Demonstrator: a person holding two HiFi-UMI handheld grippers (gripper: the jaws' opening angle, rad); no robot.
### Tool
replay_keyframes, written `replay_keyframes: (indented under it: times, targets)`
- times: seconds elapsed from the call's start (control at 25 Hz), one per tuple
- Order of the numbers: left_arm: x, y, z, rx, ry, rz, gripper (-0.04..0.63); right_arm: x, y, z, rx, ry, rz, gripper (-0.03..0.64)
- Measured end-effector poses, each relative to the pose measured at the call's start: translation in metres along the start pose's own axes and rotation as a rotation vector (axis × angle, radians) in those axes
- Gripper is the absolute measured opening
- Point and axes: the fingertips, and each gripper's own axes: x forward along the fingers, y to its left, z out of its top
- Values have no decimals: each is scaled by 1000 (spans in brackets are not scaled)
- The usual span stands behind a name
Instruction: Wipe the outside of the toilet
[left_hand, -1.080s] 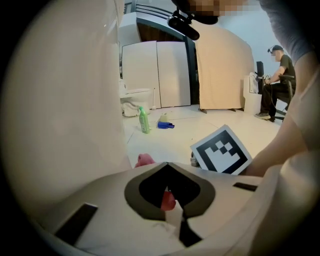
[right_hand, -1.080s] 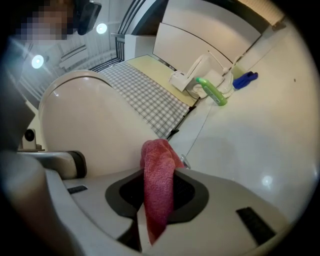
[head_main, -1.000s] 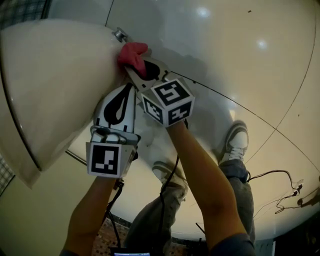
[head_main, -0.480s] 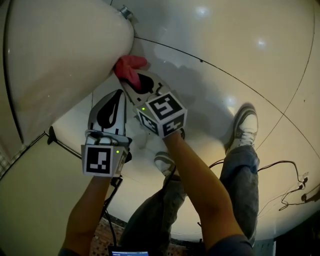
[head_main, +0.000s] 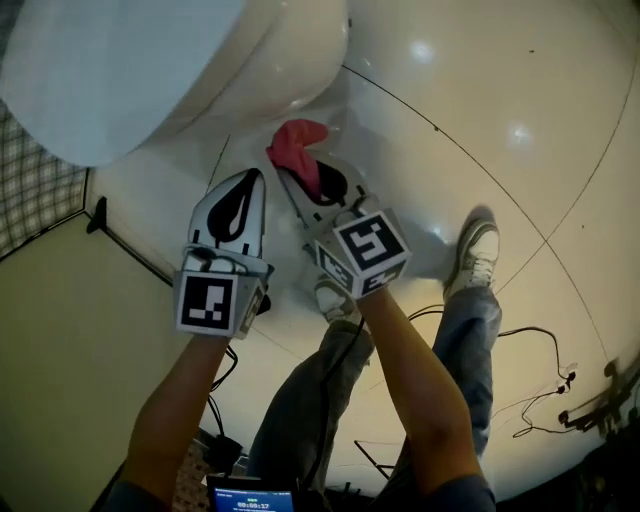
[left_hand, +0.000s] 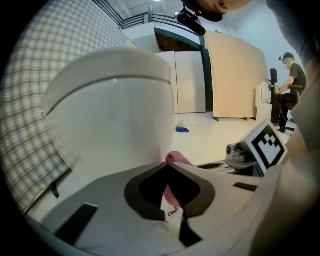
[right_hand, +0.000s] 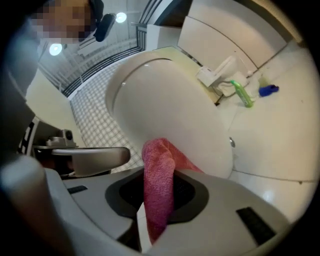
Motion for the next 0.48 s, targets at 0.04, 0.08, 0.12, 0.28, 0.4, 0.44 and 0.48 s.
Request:
replay_keyframes:
  times: [0.04,0.08,0.12,0.28,0.4,0.44,0.48]
  targets:
    - [-14,8,14,-21,-17,17,12,-3,23,16,-38,15,25,84]
    - [-29,16,28,-47,-35,42,14,-5,45,32,-75,30,55,84]
    - [-45,24,39,-78,-52,75,14,-6,66,48,-108,44,87,84]
    - [-112,59,61,-185,-89,203,12,-1,158,92,-154,94,223,84]
    - [-159,84,57,-231,-103,300,14,14,219,96,-183,139,320,84]
    - [-173,94,52,-245,-105,326,14,21,236,93,-192,149,339,84]
    - [-187,105,45,-262,-107,350,12,29,253,88,-201,158,357,84]
